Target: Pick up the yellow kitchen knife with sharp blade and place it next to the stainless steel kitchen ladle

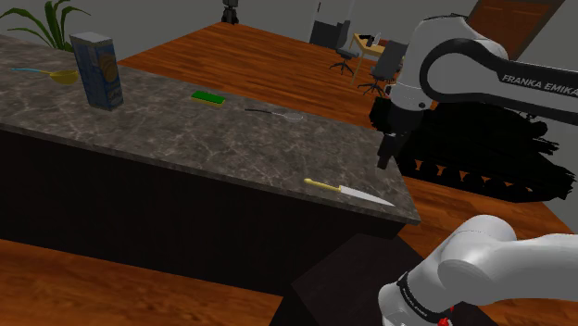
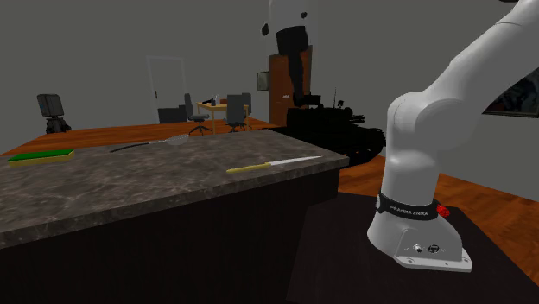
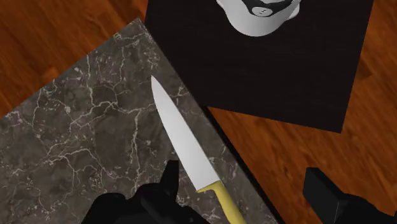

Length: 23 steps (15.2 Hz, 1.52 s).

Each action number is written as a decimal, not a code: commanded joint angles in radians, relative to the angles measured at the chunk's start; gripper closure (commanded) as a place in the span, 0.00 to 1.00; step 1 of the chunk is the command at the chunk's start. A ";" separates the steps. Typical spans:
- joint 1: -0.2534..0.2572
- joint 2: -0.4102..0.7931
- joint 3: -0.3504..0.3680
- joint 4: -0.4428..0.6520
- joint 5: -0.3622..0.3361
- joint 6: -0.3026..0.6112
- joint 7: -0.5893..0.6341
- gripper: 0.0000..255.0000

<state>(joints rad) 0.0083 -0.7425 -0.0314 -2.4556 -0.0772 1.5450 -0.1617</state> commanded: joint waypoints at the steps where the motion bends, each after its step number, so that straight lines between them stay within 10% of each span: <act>1: 0.000 0.000 0.000 0.000 0.000 0.000 0.000 0.00; 15: 0.175 0.330 -0.068 -0.173 -0.174 0.591 -0.518 0.00; 23: 0.160 0.393 -0.082 -0.231 -0.200 0.713 -0.508 0.00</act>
<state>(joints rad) 0.1705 -0.3577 -0.1114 -2.6806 -0.2731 2.2423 -0.6694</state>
